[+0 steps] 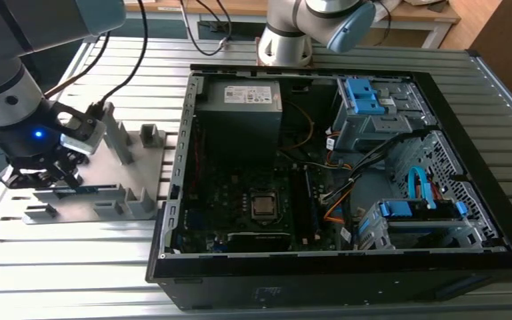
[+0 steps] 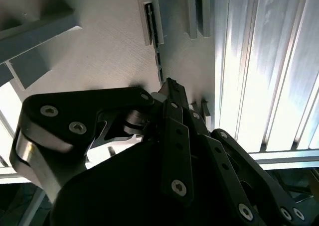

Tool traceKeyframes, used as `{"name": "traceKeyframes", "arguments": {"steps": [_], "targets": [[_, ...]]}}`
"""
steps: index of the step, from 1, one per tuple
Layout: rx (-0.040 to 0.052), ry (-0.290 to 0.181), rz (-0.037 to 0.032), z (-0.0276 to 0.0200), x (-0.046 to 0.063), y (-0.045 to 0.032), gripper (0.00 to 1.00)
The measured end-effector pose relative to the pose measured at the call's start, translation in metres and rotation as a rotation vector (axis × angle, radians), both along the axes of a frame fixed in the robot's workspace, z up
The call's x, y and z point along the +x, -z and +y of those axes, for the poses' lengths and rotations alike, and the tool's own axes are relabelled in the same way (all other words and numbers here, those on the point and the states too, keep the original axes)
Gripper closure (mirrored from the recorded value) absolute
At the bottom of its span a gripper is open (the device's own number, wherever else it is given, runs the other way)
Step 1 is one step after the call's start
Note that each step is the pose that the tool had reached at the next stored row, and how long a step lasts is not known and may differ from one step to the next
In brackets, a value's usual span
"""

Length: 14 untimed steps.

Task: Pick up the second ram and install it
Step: 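Pick up the second ram and move it above second insertion slot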

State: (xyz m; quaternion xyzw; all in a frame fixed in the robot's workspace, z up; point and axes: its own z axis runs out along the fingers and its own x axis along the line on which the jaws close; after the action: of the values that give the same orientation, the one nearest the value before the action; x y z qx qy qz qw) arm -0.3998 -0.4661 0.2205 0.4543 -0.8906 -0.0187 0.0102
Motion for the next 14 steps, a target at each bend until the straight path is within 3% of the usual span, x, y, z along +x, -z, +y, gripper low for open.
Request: {"name": "traceKeyframes", "arguments": {"steps": [14], "targets": [[0.0000,-0.116,0.0000,0.0000,0.0000,0.0000,0.90]]}}
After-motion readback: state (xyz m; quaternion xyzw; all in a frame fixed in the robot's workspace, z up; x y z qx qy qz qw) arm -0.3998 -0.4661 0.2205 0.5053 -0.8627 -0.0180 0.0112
